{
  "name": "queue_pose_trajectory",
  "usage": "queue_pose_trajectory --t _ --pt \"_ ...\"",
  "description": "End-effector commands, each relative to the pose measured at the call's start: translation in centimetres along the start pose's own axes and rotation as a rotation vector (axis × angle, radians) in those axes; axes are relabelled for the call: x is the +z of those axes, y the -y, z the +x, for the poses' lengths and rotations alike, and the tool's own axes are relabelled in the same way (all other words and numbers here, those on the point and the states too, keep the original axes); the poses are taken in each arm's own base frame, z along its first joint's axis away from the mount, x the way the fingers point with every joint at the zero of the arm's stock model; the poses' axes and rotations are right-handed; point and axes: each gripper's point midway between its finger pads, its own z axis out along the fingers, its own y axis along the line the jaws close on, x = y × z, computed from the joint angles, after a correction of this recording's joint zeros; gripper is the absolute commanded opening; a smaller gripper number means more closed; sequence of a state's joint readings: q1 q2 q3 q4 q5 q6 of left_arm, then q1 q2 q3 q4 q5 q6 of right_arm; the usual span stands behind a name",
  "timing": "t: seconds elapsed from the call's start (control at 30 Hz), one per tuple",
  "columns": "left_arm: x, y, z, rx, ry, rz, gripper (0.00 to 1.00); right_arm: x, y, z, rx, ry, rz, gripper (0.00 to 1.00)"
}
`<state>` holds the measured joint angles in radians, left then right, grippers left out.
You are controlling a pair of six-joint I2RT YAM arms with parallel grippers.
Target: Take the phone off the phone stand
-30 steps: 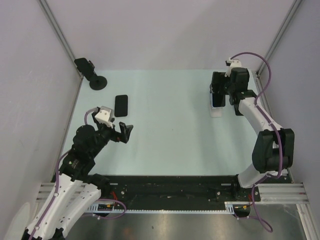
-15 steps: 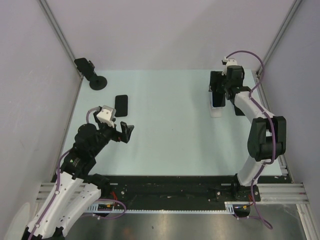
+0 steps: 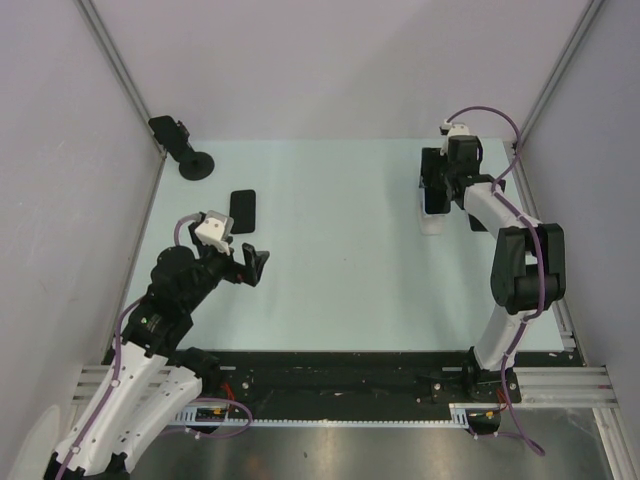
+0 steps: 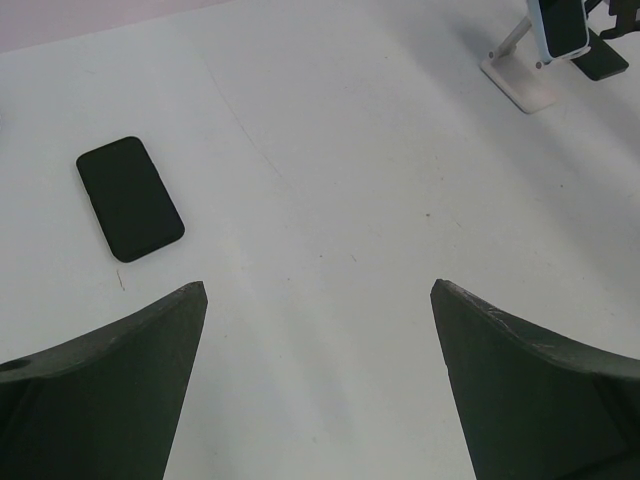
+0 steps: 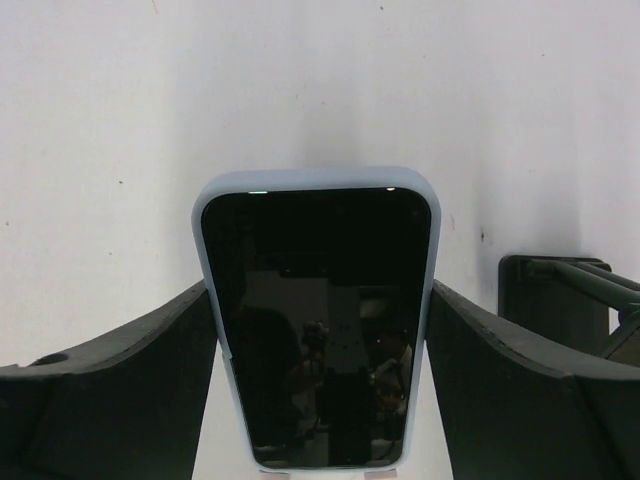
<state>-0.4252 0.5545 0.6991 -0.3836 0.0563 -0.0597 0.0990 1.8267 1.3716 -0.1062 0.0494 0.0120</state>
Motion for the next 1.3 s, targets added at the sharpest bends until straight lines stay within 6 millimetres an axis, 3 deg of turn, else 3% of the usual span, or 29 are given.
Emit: queue_pose_trajectory --t 0.0,0.07,0.1,0.2,0.37,0.63,0.83,0.87,1.07,1.1,1.13,1.27 --pt "0.3 0.2 -0.3 0.03 0.013 0.016 1.0 -0.5 0.2 -3.5 -0.009 0.093 0.034 0.74" --pt "0.3 0.2 -0.3 0.03 0.013 0.018 1.0 -1.1 0.0 -4.0 -0.01 0.105 0.033 0.6" --pt "0.3 0.2 -0.2 0.03 0.011 0.018 1.0 -1.3 0.0 -4.3 -0.009 0.11 0.038 0.48" --pt "0.3 0.2 -0.2 0.032 0.011 0.021 1.0 -2.4 -0.4 -5.2 -0.014 0.132 0.041 0.3" --pt "0.2 0.6 -0.3 0.037 0.015 0.044 1.0 -4.5 -1.3 -7.1 -0.016 0.186 0.034 0.1" --pt "0.2 1.1 -0.4 0.039 0.021 0.069 1.0 -10.0 -2.2 -11.4 0.007 0.311 0.017 0.04" --pt "0.2 1.4 -0.5 0.04 0.027 0.086 1.0 -13.8 -4.3 -12.2 0.065 0.344 -0.025 0.02" --pt "0.2 1.4 -0.5 0.04 0.03 0.089 1.0 -15.2 -4.7 -12.6 0.088 0.364 -0.039 0.02" --pt "0.6 2.2 -0.4 -0.025 0.012 0.118 1.0 -18.4 -8.1 -9.2 0.145 0.319 -0.129 0.02" --pt "0.6 2.9 -0.4 -0.042 0.008 0.15 1.0 -19.9 -8.4 -9.5 0.207 0.34 -0.152 0.0" --pt "0.7 3.4 -0.4 -0.079 0.001 0.165 1.0 -19.7 -8.6 -7.9 0.222 0.311 -0.158 0.0" --pt "1.1 5.6 -0.7 -0.168 -0.028 0.236 1.0 -21.8 -11.0 -5.0 0.283 0.277 -0.232 0.0"
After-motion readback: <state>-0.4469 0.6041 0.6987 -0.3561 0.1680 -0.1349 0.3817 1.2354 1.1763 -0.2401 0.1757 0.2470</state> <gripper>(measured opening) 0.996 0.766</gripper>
